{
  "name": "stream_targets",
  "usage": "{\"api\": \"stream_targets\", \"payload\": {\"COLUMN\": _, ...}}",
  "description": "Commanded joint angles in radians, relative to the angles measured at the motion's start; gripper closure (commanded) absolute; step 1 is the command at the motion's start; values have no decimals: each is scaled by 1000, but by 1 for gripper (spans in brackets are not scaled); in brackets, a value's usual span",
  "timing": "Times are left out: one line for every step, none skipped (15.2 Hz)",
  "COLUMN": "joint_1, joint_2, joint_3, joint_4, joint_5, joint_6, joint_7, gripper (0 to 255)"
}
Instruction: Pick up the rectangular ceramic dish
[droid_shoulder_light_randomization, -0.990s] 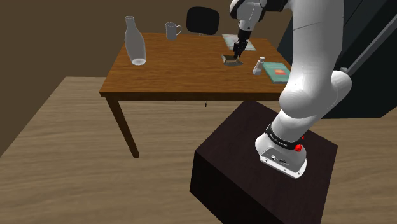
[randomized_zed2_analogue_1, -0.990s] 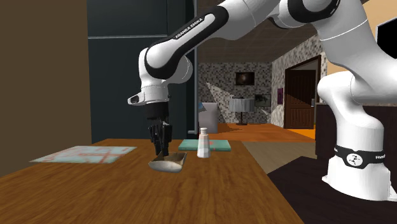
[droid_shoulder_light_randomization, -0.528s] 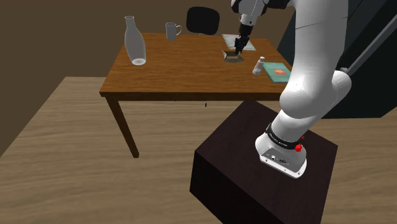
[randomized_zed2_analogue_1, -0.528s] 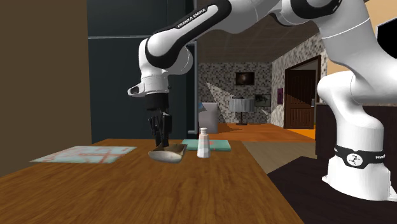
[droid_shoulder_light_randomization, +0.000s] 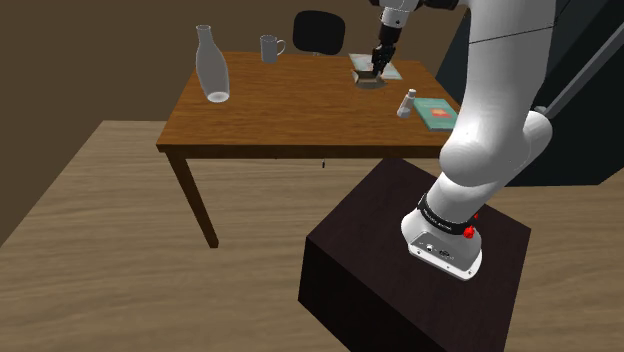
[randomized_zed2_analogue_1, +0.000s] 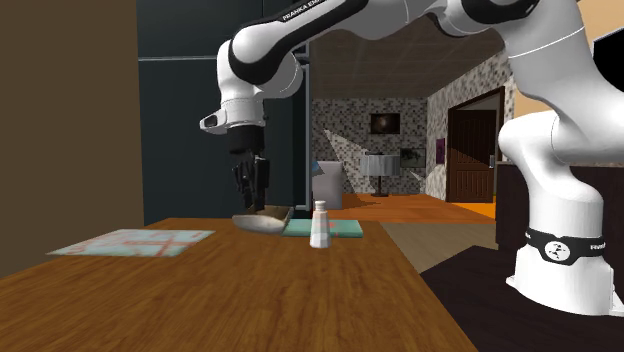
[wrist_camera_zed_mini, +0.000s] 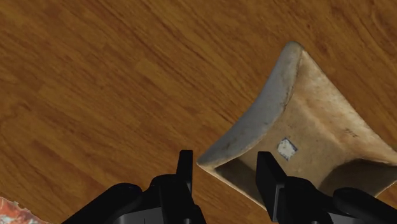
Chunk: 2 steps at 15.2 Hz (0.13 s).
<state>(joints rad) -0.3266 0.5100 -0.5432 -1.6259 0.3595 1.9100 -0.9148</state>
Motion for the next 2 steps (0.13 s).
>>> {"api": "stream_targets", "payload": {"joint_1": 3, "joint_2": -11, "joint_3": -3, "joint_4": 4, "joint_5": -6, "joint_6": -13, "joint_7": 5, "gripper": 255}}
{"api": "stream_targets", "payload": {"joint_1": 3, "joint_2": -11, "joint_3": -3, "joint_4": 4, "joint_5": -6, "joint_6": -13, "joint_7": 5, "gripper": 255}}
